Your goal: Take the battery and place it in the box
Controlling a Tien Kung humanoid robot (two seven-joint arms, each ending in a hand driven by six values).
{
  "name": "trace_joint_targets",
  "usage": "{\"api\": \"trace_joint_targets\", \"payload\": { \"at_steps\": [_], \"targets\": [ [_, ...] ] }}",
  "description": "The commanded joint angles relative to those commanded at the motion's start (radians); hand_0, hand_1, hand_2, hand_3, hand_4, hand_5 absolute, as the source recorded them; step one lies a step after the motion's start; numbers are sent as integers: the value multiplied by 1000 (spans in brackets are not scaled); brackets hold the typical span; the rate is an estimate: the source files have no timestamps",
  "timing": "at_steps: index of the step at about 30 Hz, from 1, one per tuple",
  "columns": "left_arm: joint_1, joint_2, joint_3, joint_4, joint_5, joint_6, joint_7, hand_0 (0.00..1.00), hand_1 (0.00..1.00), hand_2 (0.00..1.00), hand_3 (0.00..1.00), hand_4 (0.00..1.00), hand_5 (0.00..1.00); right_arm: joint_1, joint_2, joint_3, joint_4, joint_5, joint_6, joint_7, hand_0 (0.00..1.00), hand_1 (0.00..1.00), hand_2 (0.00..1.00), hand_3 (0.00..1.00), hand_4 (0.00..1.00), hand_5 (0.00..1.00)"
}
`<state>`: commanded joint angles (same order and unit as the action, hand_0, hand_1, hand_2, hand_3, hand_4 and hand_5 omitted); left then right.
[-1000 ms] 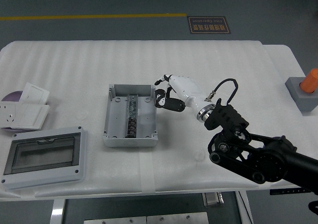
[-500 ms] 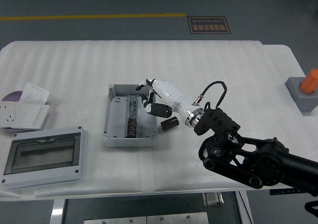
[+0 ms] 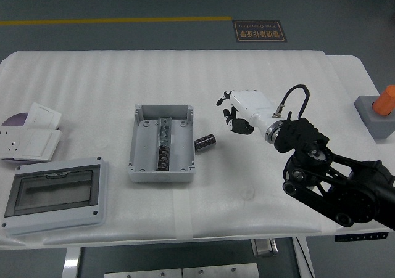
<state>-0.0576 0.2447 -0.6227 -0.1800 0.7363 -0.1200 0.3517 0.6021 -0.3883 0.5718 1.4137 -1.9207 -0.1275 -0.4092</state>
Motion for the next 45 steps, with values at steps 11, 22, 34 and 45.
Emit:
{"api": "trace_joint_targets", "payload": {
  "at_steps": [11, 22, 34, 45],
  "targets": [
    [-2, -1, 5, 0, -3, 0, 0, 657, 676, 598, 602, 517, 634, 30, 0, -98, -25, 5, 25, -6, 895, 784, 842, 995, 713, 344],
    [-4, 1, 7, 0, -2, -1, 0, 657, 676, 597, 602, 517, 633, 101, 30, -219, -76, 7, 27, -17, 904, 789, 846, 998, 730, 354],
    [-7, 2, 7, 0, 0, -1, -2, 657, 676, 597, 601, 516, 633, 147, 54, -318, -128, 10, 10, -20, 905, 791, 826, 973, 733, 368],
    [-6, 4, 5, 0, 6, -2, 1, 657, 676, 597, 600, 515, 631, 174, 79, -367, -173, 22, -17, -6, 881, 763, 758, 900, 726, 398]
  ]
}}
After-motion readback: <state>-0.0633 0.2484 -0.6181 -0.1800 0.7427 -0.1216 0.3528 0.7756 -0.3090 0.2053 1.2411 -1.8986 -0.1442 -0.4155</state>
